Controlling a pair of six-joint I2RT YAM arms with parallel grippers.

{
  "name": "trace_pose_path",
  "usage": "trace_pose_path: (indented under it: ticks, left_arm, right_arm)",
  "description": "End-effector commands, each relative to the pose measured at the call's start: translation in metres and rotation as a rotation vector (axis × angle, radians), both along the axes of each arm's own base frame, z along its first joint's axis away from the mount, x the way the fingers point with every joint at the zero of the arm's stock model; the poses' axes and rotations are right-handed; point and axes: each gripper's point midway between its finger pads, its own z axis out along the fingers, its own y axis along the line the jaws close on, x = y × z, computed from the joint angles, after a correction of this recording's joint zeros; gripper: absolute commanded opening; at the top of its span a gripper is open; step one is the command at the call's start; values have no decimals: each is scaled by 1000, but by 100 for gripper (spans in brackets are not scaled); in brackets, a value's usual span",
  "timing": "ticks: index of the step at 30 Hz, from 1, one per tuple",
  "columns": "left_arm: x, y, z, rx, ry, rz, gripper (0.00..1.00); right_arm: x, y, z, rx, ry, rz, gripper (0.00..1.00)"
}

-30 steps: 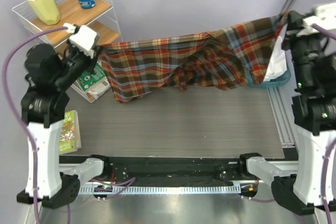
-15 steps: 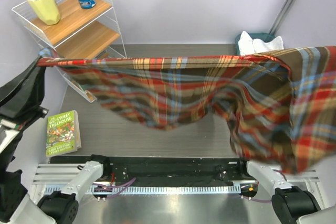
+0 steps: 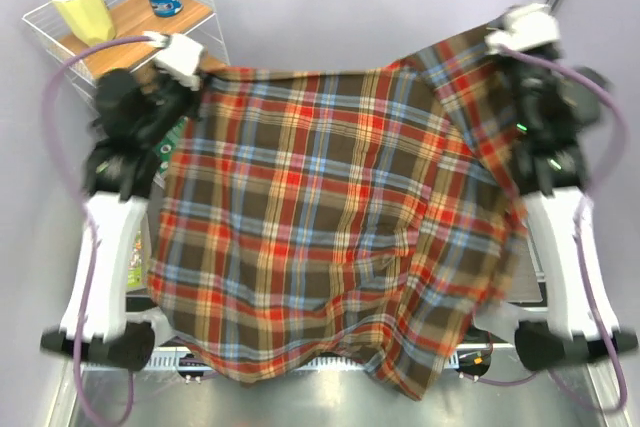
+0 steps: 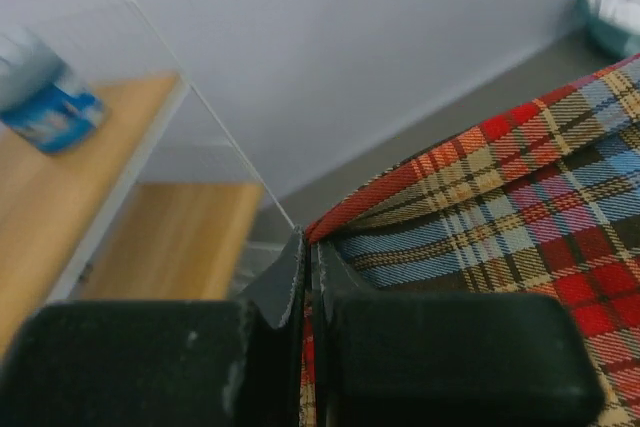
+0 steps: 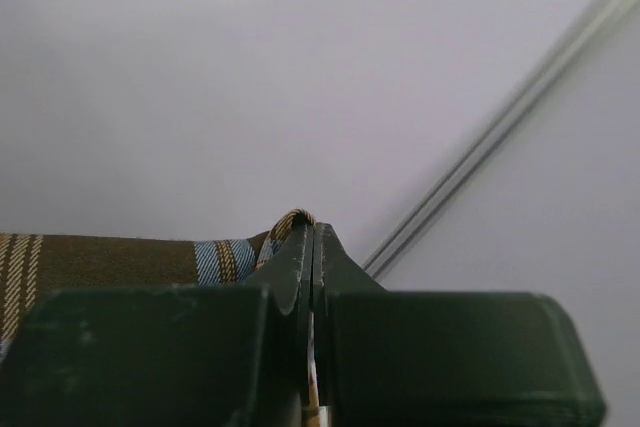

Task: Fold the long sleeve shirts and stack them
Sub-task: Flatten the shirt out

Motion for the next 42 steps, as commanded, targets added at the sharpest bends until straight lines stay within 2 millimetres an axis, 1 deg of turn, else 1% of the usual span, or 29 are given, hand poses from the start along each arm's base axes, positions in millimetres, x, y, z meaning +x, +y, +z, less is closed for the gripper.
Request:
trace_pose_path:
  ticks: [1,2,3,4,5,6,7,8,9,10,11,12,13,15,16,17,19,20,21,22,23,26,29,32,36,37,38,39,42]
  left_arm:
    - [70,-3,-95,57,170,32,0]
    - [92,-7,-135,76,255,29,0]
    - [103,-10,-150,86,285,28,0]
    - [117,-10,-169,99,327,43,0]
    - [138,-14,-197,111,389,48,0]
    - [151,-17,-213,123,423,52,0]
    - [162,-14,-224,140,444,80,0]
    - [172,-16,-221,151,452,89,3]
    - [185,-20,-258,210,540,94,20]
    - [190,-16,-262,226,569,130,30]
    - [189,-11,-258,243,631,163,37]
    - [190,-11,-268,256,679,159,69]
    - [187,-9,-262,253,682,166,86]
    - [173,-9,-263,253,699,146,89]
    - [155,-7,-260,252,693,138,91]
    - [146,-10,-260,248,689,111,92]
    - [111,-10,-268,282,731,62,92]
    - [98,-11,-273,295,754,43,91]
    - [83,-15,-282,302,793,6,89]
    - [60,-12,-305,323,882,-12,88]
    - [49,-12,-309,328,900,-21,88]
    - [19,-10,-340,349,975,-42,86]
    - [9,-11,-359,349,1015,-53,84]
    - [13,-17,-367,343,1040,-59,83]
    - [29,-22,-368,337,1053,-62,83]
    - [31,-23,-370,341,1057,-63,83]
    - [33,-23,-373,343,1063,-62,82]
    - [37,-23,-379,351,1079,-64,82]
    - [45,-23,-395,381,1103,-59,79]
  right_arm:
    - [82,9,-66,-112,84,-11,1]
    - [99,11,-81,-122,101,-11,1]
    - [130,15,-110,-136,165,-5,1]
    - [148,18,-127,-135,200,-2,1]
    - [161,20,-129,-122,205,-11,1]
    - [192,26,-165,-126,286,-12,1]
    - [205,26,-177,-120,318,-43,1]
    - [212,30,-174,-111,346,-77,16]
    - [224,33,-189,-121,395,-94,26]
    - [237,34,-211,-130,459,-109,51]
    - [237,32,-216,-139,527,-136,62]
    - [238,28,-222,-142,561,-153,71]
    - [235,23,-225,-156,586,-177,80]
    - [223,14,-238,-178,658,-191,86]
    - [208,14,-224,-167,646,-184,91]
    - [196,13,-240,-171,720,-173,91]
    - [173,19,-244,-152,777,-115,91]
    - [146,19,-256,-159,857,-86,91]
    - [132,21,-266,-157,902,-65,91]
    - [120,23,-277,-160,946,-42,94]
    - [98,19,-299,-177,1036,-40,95]
    - [65,8,-341,-168,1192,-52,95]
    - [50,0,-366,-98,1262,-43,93]
    - [42,-3,-385,-68,1320,-55,84]
    - [55,-32,-406,-65,1361,-117,63]
    - [62,-32,-422,-79,1401,-108,60]
    - [66,-46,-425,-68,1412,-136,57]
    - [68,-47,-434,-89,1438,-133,49]
    - [69,-50,-464,-142,1496,-122,43]
